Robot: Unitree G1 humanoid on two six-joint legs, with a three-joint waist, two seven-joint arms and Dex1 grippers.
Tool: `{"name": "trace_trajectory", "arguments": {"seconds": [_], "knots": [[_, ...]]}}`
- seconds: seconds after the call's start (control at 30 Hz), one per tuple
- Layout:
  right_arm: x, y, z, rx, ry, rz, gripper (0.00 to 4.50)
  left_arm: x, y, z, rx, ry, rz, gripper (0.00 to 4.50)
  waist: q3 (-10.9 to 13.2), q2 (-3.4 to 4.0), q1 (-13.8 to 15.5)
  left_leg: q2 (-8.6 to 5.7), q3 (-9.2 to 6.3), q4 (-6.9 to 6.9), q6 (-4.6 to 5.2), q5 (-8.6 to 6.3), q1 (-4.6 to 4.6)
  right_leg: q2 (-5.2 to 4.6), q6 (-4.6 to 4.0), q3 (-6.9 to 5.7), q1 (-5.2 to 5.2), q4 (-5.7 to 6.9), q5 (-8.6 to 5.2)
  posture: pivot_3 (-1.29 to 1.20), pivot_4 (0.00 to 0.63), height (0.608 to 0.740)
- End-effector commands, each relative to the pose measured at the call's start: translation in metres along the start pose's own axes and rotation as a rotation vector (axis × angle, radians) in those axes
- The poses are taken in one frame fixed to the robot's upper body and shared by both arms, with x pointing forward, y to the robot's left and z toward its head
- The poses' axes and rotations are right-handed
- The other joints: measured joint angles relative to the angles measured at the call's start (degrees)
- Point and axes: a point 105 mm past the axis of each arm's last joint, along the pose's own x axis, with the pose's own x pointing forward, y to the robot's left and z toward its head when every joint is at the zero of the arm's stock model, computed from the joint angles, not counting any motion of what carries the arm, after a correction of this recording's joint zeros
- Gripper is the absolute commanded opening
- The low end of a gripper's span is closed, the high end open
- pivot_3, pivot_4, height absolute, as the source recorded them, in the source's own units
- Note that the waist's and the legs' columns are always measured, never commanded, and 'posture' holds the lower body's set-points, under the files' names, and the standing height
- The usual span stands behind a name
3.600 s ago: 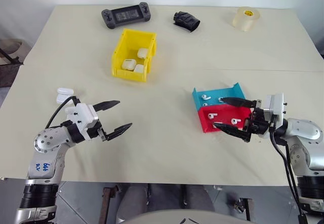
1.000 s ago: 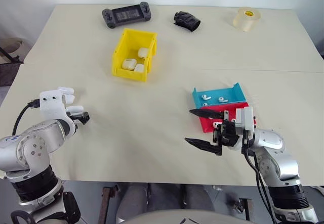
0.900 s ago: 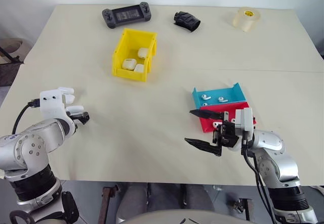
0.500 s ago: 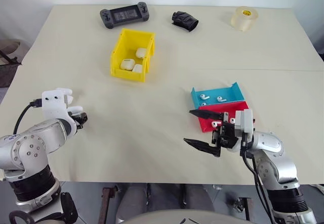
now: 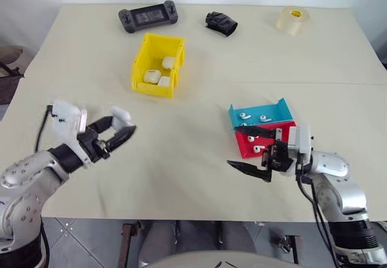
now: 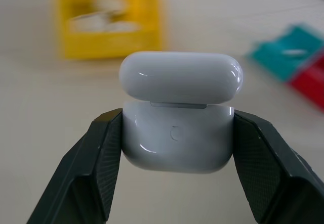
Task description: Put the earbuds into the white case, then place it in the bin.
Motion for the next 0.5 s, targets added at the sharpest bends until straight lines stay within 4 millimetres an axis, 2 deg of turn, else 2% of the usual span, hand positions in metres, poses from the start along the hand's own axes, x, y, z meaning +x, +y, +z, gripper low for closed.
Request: {"name": "trace_trajectory", "arguments": {"seconds": [0.03,0.23,0.33,0.5], "knots": [[-0.021,-0.009,0.014,-0.049,0.023,-0.067,4.50,0.006,-0.031,0.012,0.128,-0.152,-0.303,2.82,0.03,0.08,0.68,-0.03,0.00,0.01,0.02,0.01,0.04,-0.03,-0.01,-0.04,0.09,-0.06,-0.01,0.00,0.150,0.740],[-0.053,-0.011,0.021,-0.070,0.114,-0.162,4.50,0.032,-0.045,0.003,0.157,-0.335,-0.511,2.82,0.02,0.16,1.38,-0.12,-0.01,0.07,0.20,-0.03,0.12,-0.07,0.03,-0.07,0.39,-0.31,0.02,0.00,0.150,0.740],[-0.078,-0.003,0.020,-0.059,0.186,-0.223,4.50,0.049,-0.064,-0.009,0.160,-0.353,-0.665,2.82,0.03,0.15,1.38,-0.12,-0.01,0.08,0.27,-0.06,0.10,-0.05,0.13,-0.12,0.38,-0.26,0.07,0.00,0.150,0.740],[-0.110,0.005,0.018,-0.062,0.274,-0.338,4.50,0.070,-0.081,-0.017,0.190,-0.424,-0.723,2.82,0.04,0.12,1.15,-0.12,0.04,0.16,0.38,-0.08,0.10,-0.04,0.23,-0.16,0.45,-0.14,0.12,0.00,0.150,0.740]]}}
